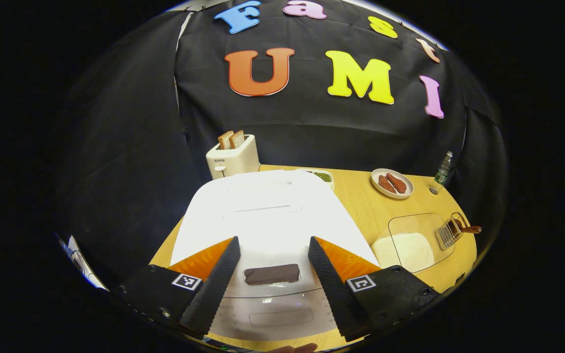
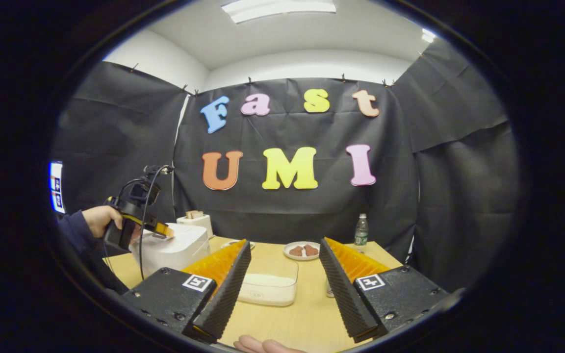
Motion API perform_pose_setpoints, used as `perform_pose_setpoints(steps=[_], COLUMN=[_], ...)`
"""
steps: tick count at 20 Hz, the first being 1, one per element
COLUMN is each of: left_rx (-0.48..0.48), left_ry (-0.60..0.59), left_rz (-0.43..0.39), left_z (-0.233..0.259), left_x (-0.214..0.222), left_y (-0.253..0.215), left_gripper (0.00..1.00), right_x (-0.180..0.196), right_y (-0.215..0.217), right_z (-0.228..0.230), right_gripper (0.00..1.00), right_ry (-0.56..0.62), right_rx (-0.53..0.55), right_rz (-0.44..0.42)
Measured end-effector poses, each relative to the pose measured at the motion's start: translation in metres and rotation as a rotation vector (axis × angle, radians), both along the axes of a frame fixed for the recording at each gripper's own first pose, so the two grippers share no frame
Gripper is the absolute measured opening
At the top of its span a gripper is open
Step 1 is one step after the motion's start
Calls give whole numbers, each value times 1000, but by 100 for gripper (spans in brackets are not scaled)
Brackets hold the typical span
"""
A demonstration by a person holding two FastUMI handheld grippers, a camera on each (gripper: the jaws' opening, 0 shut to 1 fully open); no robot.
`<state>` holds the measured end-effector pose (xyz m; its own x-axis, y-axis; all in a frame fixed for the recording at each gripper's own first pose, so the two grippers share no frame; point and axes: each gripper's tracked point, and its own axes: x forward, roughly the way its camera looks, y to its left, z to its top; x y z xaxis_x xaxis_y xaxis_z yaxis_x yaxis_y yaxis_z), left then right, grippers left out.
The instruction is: Close the left gripper, press the button to open the rice cooker; take a wooden spoon from the chopstick holder with the right hand, scoop a spoonful of rice and pour it into the rice cooker, then put the wooden spoon back into the chopstick holder.
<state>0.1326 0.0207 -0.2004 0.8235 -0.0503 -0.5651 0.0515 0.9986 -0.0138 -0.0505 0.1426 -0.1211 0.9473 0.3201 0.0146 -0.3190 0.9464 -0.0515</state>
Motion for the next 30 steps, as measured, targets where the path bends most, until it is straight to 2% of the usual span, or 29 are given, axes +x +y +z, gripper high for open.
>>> perform_pose_setpoints(steps=[4,5,8,11,13,17,20,26,29,30], left_rx=[-18,-22,14,12,43,103,129,39,-22,-36], left_ry=[-10,-6,-26,-72,-144,-260,-372,-463,-516,-517], left_rz=[4,9,-2,-4,13,-27,-69,-14,-2,-5], left_z=[-1,-1,2,13,30,75,111,145,153,150], left_x=[18,21,25,23,19,-9,-41,-103,-132,-141], left_y=[-2,-2,-3,-4,0,-21,-44,-63,-72,-74], left_gripper=[93,93,92,89,87,89,96,95,96,96], right_x=[3,4,5,9,12,16,19,22,22,22], right_y=[-11,-13,-17,-25,-29,-35,-50,-76,-74,-73], right_z=[-1,-1,3,10,10,10,15,31,34,34], right_gripper=[94,89,90,92,92,90,92,92,89,92], right_ry=[-3,0,2,-15,-12,-1,-6,8,28,33], right_rx=[10,10,26,42,53,49,53,94,118,117], right_rz=[-23,-30,-40,-62,-78,-101,-141,-220,-217,-214])
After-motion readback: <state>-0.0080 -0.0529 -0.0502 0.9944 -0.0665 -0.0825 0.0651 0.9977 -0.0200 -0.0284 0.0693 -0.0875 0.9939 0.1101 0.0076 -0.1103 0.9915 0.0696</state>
